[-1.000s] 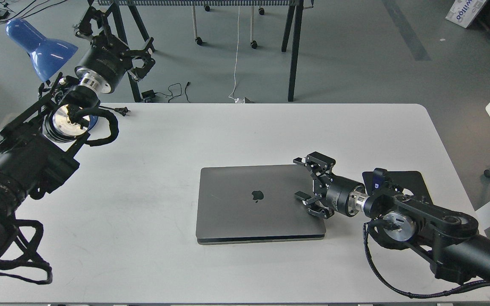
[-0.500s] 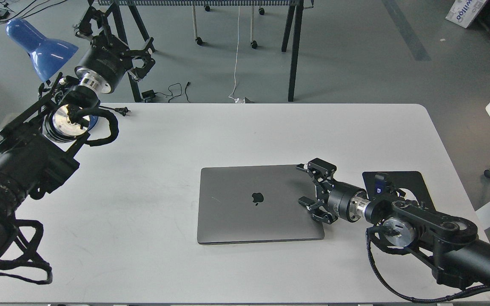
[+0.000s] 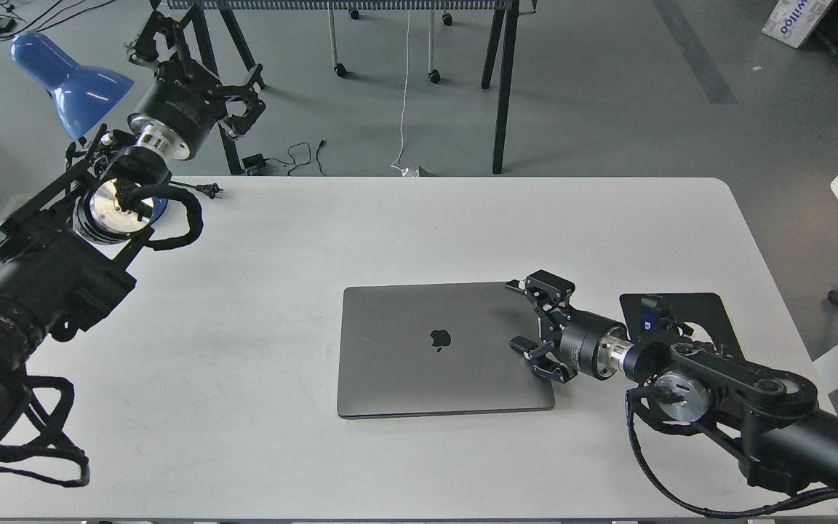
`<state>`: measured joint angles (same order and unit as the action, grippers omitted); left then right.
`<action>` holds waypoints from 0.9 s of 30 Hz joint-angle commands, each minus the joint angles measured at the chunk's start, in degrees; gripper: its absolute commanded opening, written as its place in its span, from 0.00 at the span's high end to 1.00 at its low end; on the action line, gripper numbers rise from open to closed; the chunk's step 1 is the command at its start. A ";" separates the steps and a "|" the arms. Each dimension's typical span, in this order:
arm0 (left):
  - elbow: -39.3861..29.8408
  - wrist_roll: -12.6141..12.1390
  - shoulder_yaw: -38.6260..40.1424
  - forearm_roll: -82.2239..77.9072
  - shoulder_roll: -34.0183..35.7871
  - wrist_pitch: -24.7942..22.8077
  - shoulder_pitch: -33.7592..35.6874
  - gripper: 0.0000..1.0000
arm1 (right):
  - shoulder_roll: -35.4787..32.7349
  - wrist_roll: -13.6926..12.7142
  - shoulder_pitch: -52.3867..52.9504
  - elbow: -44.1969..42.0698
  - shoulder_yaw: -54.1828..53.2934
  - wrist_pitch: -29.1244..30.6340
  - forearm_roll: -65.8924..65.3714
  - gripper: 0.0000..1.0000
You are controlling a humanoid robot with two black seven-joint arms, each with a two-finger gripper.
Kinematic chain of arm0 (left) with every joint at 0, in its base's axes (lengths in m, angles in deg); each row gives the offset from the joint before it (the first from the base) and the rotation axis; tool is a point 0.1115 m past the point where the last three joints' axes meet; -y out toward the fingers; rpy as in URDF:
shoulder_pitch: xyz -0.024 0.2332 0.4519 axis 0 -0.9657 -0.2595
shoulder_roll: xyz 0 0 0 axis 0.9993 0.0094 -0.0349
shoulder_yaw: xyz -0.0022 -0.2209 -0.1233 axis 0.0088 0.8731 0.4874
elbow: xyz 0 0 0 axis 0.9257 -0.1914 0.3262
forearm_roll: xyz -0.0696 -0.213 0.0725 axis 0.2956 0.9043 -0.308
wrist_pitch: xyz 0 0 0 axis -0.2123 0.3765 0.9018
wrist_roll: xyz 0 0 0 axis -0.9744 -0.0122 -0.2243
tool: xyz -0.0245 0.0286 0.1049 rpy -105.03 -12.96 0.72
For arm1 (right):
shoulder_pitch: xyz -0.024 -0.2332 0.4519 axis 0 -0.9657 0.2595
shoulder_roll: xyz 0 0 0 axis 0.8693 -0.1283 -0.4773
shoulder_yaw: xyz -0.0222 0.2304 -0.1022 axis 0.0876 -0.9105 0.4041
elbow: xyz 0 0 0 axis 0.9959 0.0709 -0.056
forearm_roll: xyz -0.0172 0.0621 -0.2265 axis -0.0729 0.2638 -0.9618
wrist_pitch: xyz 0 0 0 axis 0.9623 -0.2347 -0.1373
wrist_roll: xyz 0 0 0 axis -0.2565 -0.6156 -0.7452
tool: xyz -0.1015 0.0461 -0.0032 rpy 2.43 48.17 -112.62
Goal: Close notebook with right arm
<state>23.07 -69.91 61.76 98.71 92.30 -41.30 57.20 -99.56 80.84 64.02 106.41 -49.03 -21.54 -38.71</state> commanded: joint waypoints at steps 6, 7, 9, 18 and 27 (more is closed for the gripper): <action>0.00 0.00 0.00 -0.06 0.00 0.00 -0.02 0.00 | -5.63 1.08 0.67 7.78 -7.47 0.12 0.29 0.00; 0.00 0.00 0.00 -0.06 0.00 0.00 -0.02 0.00 | -6.16 1.26 0.75 7.87 -8.61 0.12 0.29 0.00; 0.00 0.00 0.00 -0.06 0.00 0.00 -0.02 0.00 | -6.60 2.05 1.10 7.61 -12.03 -0.06 0.29 0.00; 0.00 0.00 0.00 0.02 -0.09 0.00 -0.02 0.00 | -6.60 2.40 3.13 5.95 -27.15 -0.06 0.37 0.00; 0.00 0.00 0.00 0.02 -0.09 0.00 -0.02 0.00 | -1.96 2.67 8.83 -8.80 -36.83 0.55 1.25 0.00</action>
<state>23.07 -69.91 61.76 98.72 92.21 -41.30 57.20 -104.28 83.50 70.69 103.13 -83.46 -21.34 -37.89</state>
